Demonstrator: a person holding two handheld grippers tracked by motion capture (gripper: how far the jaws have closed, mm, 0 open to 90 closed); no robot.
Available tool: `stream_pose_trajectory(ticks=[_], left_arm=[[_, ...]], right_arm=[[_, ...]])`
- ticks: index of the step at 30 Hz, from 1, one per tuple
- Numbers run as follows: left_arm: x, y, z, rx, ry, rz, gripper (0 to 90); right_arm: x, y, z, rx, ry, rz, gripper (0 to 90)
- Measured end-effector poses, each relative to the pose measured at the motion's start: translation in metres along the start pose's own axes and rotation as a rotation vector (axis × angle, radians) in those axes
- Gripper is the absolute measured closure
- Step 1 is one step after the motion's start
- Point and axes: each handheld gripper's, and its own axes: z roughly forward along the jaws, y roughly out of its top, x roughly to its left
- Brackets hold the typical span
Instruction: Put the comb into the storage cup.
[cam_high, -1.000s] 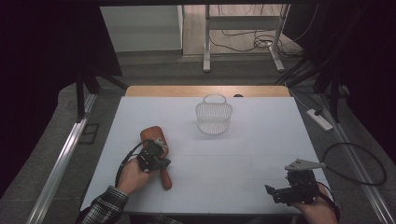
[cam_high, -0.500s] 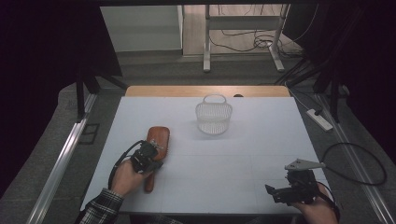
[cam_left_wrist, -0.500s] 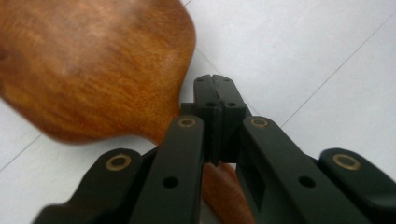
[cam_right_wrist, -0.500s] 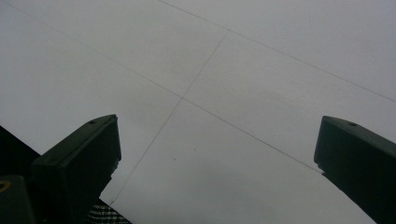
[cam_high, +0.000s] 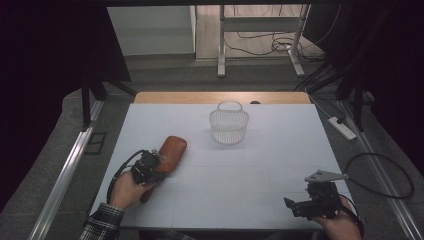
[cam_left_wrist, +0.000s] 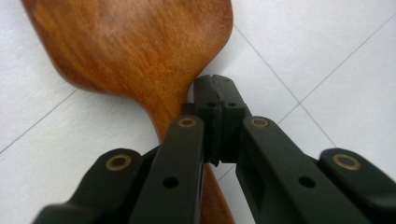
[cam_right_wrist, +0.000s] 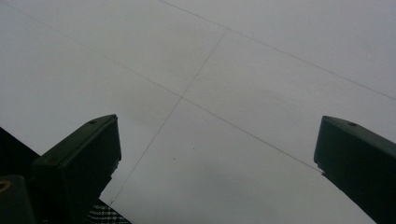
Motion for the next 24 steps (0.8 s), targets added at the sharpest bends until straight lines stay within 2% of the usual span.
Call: stream_pose_trajectory(ticks=[5, 8, 11, 12, 14, 15, 19, 20, 22, 24], left_arm=[[0.003, -0.003, -0.002, 0.016, 0.025, -0.008, 89.3], [0.005, -0.006, -0.002, 0.017, 0.026, -0.020, 89.3], [0.006, -0.007, -0.002, 0.012, 0.011, -0.026, 89.3], [0.007, -0.007, -0.003, 0.009, -0.006, -0.027, 89.3], [0.007, -0.008, -0.005, -0.019, -0.056, -0.036, 89.3], [0.007, -0.008, -0.007, -0.021, -0.060, -0.034, 89.3], [0.003, -0.010, -0.014, -0.040, -0.048, -0.032, 89.3], [0.001, -0.011, -0.020, -0.056, -0.030, -0.034, 89.3], [0.000, -0.012, -0.023, -0.068, -0.025, -0.041, 89.2], [-0.001, -0.013, -0.032, -0.102, -0.021, -0.055, 89.2]], right_arm=[[0.000, 0.000, 0.000, 0.000, 0.000, 0.002, 1.0], [0.000, 0.000, 0.000, 0.001, -0.001, 0.002, 1.0], [0.000, 0.000, 0.000, 0.002, -0.001, 0.002, 1.0], [0.000, 0.000, 0.000, 0.003, -0.001, 0.001, 1.0], [0.000, 0.000, 0.000, 0.002, -0.001, 0.001, 1.0], [0.000, 0.000, 0.000, 0.002, -0.001, 0.001, 1.0], [0.000, 0.000, 0.000, 0.001, 0.000, 0.001, 1.0], [0.000, 0.000, 0.000, 0.001, 0.000, 0.001, 1.0], [0.000, 0.000, 0.000, 0.000, -0.001, -0.001, 1.0], [0.000, 0.000, 0.000, 0.001, -0.002, -0.001, 1.0]])
